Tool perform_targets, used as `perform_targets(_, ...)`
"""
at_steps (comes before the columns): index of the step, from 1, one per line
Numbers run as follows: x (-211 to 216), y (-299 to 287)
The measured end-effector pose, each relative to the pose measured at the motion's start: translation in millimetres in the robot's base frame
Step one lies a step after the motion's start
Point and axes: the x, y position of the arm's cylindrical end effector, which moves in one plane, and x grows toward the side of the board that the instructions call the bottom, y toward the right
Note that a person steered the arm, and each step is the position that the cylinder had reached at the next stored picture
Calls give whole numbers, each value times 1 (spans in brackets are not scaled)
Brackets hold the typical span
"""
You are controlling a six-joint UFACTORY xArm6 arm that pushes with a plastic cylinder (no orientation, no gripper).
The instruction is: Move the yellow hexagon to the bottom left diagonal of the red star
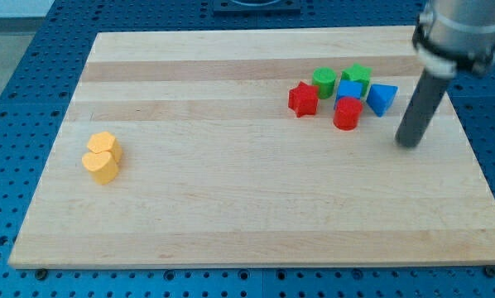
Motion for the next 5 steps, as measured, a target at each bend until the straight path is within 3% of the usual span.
perform_targets(1, 52, -108)
perform_targets(2, 62, -248)
perform_targets(3, 60, -353)
perform_targets(4, 14, -416)
perform_targets(5, -20, -414)
